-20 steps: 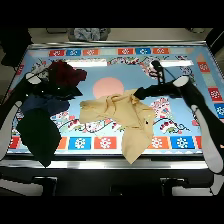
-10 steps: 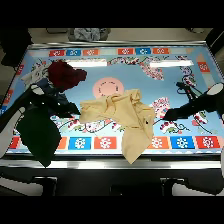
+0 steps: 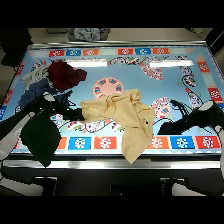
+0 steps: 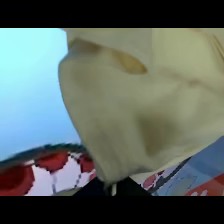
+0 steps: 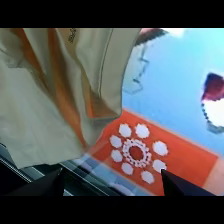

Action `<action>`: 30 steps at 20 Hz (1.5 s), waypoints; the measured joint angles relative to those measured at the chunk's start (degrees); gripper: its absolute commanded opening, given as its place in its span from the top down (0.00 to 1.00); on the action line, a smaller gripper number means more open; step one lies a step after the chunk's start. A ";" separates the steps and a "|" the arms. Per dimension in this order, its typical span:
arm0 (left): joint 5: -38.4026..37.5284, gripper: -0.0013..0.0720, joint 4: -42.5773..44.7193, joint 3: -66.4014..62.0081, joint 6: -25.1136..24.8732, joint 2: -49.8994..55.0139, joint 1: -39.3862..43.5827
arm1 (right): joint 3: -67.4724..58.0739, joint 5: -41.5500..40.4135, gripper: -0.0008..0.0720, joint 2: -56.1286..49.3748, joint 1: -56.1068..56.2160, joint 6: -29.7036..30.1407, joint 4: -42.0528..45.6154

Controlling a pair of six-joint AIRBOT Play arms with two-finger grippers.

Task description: Fold the shirts.

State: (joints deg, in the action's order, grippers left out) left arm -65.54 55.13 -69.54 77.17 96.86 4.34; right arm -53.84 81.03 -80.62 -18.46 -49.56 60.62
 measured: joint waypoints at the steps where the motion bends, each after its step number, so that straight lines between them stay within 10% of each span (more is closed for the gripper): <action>1: 0.28 0.95 -0.07 0.02 0.04 0.00 0.07 | 1.66 -1.40 0.04 0.04 0.52 0.17 -1.09; 4: 0.17 0.95 -0.15 0.04 -0.22 -0.42 0.28 | 5.88 -5.99 0.11 -0.09 4.31 0.50 -3.65; 8: -0.13 0.95 -0.24 0.00 -0.68 -1.75 0.28 | 8.20 -11.91 0.92 -1.11 9.09 -1.92 -5.22; 20: 0.83 0.95 0.74 -26.60 -4.92 -26.69 -2.54 | -24.85 -18.25 0.92 24.24 11.13 -0.35 9.22; 30: 2.62 0.95 11.45 -42.47 7.63 -49.70 -8.09 | -47.34 -21.40 0.92 45.05 11.08 -10.58 28.24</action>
State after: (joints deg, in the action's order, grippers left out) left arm -62.92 66.59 -112.01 84.79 47.16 -3.75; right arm -101.19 59.64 -35.57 -7.38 -60.14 88.86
